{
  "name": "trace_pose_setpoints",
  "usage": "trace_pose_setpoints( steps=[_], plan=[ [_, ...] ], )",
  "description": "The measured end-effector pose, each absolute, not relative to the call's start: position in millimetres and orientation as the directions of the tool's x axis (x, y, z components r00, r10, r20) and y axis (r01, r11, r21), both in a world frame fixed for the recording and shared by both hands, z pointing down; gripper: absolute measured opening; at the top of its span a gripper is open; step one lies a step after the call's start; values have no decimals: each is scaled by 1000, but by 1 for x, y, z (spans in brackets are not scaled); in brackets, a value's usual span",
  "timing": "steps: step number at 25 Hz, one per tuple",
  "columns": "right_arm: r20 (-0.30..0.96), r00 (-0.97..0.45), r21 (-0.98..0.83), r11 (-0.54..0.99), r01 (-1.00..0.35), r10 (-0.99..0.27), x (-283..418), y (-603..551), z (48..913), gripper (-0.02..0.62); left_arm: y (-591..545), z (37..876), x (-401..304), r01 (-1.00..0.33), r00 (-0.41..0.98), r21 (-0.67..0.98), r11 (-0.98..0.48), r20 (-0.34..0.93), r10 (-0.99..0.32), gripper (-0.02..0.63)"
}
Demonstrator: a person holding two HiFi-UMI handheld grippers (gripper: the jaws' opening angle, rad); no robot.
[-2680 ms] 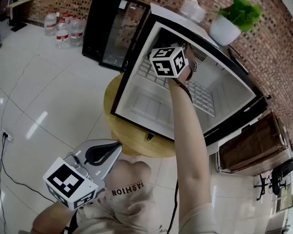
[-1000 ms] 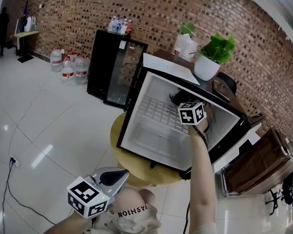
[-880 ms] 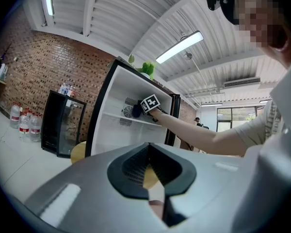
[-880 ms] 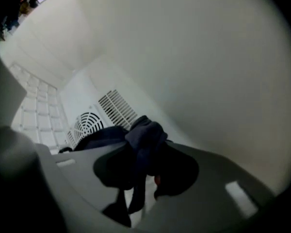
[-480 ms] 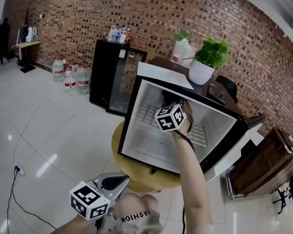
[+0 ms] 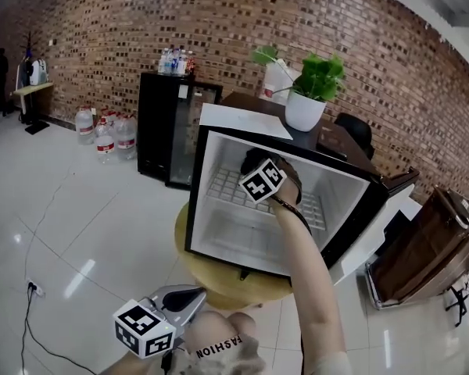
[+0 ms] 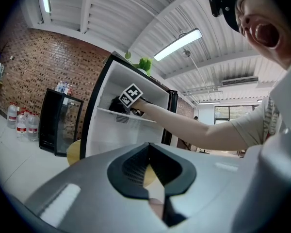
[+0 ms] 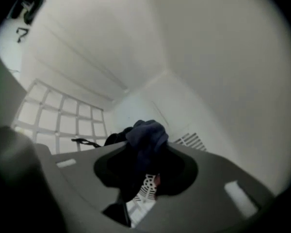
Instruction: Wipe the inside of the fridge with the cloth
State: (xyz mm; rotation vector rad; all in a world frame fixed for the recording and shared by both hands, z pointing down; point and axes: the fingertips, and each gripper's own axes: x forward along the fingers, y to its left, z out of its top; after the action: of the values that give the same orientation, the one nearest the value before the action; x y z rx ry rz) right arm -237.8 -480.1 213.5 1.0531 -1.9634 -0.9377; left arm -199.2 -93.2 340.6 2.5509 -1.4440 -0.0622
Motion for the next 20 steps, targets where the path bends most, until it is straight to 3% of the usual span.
trace_pose_setpoints(
  steps=[10, 17, 20],
  plan=[
    [228, -181, 839, 287, -463, -957, -128, -493, 203, 112, -92, 333, -191, -835, 538, 179, -521, 63, -841, 0],
    [224, 129, 933, 174, -315, -966, -66, -511, 210, 112, -83, 318, -199, -846, 519, 163, -508, 31, -854, 0],
    [196, 21, 940, 182, -288, -980, -87, -492, 207, 114, -83, 318, -202, -852, 507, 171, -496, 28, -861, 0]
  ],
)
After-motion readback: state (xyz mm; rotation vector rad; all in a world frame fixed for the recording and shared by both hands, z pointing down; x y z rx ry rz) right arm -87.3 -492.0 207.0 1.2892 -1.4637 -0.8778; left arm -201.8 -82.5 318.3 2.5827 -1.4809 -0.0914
